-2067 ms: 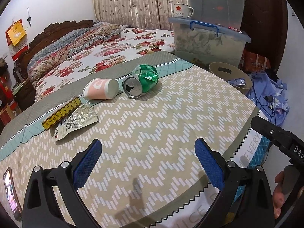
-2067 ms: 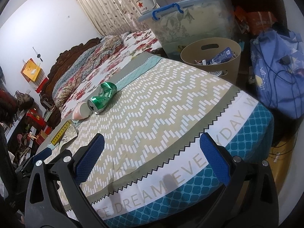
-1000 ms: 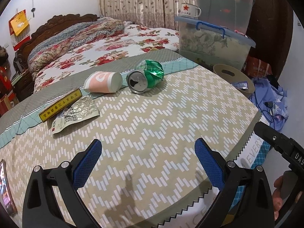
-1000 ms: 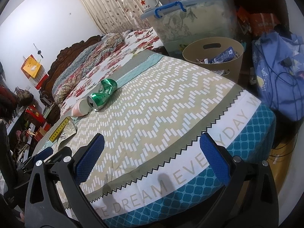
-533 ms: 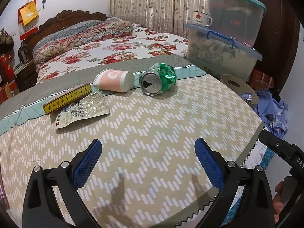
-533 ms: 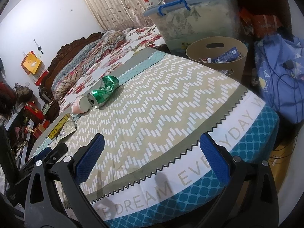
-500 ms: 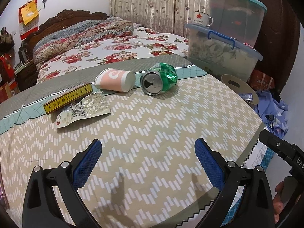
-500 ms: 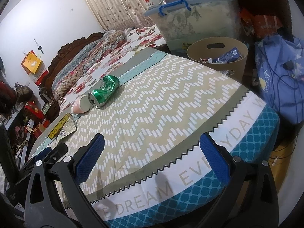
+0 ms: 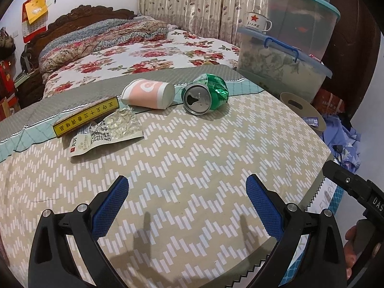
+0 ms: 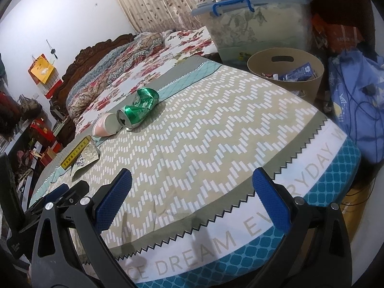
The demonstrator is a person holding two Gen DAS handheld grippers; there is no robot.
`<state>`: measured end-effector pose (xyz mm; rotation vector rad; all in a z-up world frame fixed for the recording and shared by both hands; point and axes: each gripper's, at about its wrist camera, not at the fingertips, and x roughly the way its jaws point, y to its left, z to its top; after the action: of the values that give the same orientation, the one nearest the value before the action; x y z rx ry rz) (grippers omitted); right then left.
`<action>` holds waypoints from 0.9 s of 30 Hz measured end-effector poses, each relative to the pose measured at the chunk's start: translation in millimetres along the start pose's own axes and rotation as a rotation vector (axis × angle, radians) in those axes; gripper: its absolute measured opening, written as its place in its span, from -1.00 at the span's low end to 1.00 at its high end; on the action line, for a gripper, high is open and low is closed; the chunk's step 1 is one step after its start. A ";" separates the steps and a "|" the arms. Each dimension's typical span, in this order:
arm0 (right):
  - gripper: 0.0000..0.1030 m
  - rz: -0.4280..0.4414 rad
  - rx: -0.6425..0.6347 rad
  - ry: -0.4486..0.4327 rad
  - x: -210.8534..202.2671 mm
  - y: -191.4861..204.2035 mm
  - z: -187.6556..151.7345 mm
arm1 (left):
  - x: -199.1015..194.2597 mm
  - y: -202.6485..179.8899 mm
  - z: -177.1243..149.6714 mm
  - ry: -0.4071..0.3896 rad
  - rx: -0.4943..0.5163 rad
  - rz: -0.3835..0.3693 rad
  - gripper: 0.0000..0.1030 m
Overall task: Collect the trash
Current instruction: 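Lower the right tool onto the pink paper cup and close it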
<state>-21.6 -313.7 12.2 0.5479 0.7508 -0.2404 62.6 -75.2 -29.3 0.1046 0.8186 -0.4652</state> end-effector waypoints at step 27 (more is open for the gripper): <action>0.93 0.090 -0.159 0.035 41.4 58.8 22.1 | 2.5 66.0 21.0 0.003 -0.090 0.077 0.83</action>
<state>44.0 -277.4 19.0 0.4347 0.7700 -0.0863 107.2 -22.6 -22.4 0.0535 0.8343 -0.3555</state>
